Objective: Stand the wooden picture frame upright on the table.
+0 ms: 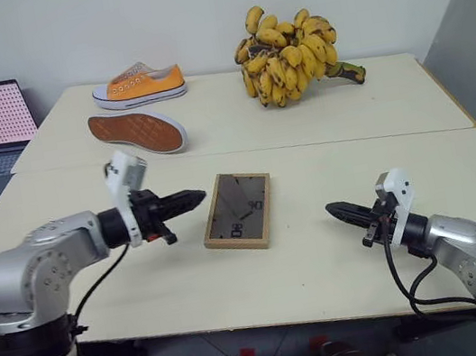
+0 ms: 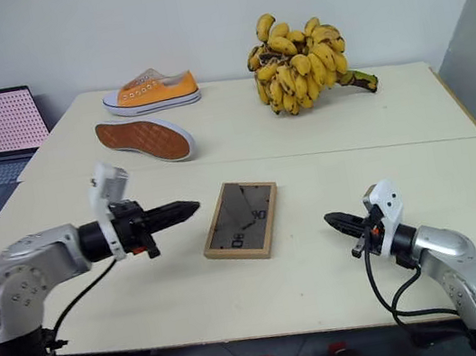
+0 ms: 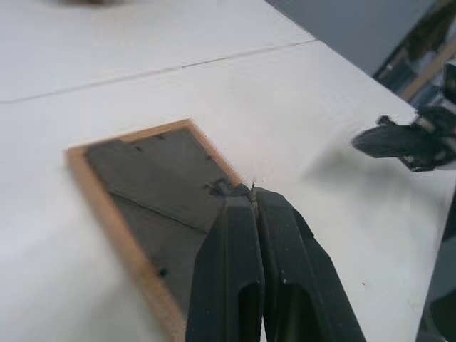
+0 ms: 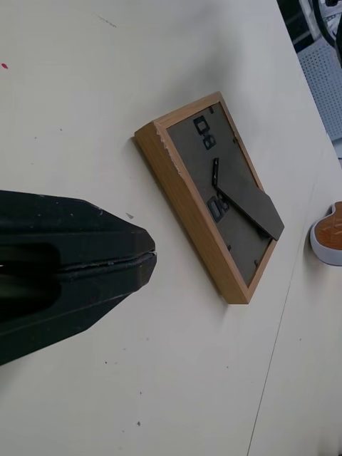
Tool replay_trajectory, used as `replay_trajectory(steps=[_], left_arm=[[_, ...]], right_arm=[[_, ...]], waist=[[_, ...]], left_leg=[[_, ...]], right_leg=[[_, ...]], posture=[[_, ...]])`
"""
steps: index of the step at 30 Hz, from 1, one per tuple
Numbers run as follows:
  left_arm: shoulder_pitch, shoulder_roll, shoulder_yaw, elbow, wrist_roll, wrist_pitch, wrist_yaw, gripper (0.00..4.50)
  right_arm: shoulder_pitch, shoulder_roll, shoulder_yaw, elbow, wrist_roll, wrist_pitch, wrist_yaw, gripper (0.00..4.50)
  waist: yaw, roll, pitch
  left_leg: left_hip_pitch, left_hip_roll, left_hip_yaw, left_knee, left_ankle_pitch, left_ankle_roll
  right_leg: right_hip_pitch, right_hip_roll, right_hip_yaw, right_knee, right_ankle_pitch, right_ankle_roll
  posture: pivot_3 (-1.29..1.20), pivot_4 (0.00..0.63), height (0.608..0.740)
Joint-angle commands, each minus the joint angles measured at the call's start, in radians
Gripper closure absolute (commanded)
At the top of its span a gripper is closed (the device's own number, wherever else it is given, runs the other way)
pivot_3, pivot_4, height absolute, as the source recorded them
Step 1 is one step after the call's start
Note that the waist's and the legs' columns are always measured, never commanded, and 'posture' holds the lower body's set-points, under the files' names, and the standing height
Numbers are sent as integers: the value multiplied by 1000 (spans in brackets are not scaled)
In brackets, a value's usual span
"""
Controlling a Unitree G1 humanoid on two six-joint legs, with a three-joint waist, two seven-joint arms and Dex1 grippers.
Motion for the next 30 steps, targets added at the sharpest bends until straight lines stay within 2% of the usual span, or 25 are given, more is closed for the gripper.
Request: replay_trajectory(steps=[1, 7, 11, 17, 19, 22, 30], left_arm=[[51, 86, -33, 61, 42, -67, -72, 4462], [111, 206, -186, 186, 144, -248, -284, 4462], [-7, 162, -236, 342, 184, -281, -297, 3762], [-105, 111, -282, 442, 216, -294, -325, 2529], [-127, 95, -323, 475, 238, -288, -341, 2092], [-203, 56, -400, 583, 276, -199, -342, 2032], [-373, -43, -437, 847, 317, -132, -374, 2032]], right_arm=[[-12, -1, -7, -8, 0, -25, 9, 4500], [-18, -13, -3, -8, -23, -28, 18, 4500], [-19, -19, -11, -5, -40, -31, 9, 4500], [-4, -21, -17, -15, -45, -34, 3, 4500], [-5, -30, 4, -3, -95, -58, -13, 4500], [-41, -36, 44, 56, -206, -110, -59, 4500], [-172, -14, 189, 252, -436, -298, -98, 4500]], waist=[[-5, 1, 0], [-5, 1, 1], [3, 1, 1], [3, 1, 1], [1, 1, 1], [2, 1, 1], [-3, 1, 1]], left_leg=[[0, 0, 0, 0, 0, 0], [0, 0, 0, -2, 0, 0], [0, 0, 0, -2, 0, 0], [-1, 0, 1, -2, 0, 0], [-3, 0, 0, -2, 0, 0], [-3, 0, 0, -1, 0, 0], [-4, 0, -1, 3, 0, 1]], right_leg=[[0, 0, 0, 0, 0, -1], [-1, 0, 0, 0, 0, -3], [-2, 0, -1, 1, -1, -2], [-2, 0, 0, 1, -1, -3], [-4, 0, -1, 2, -1, -3], [-4, 1, -1, 4, -1, -3], [-5, 1, -1, 7, -1, -3]], posture=[[0, 150, 740], [0, 150, 740], [0, 150, 740], [0, 150, 740], [0, 150, 740], [0, 150, 740], [0, 150, 740]])
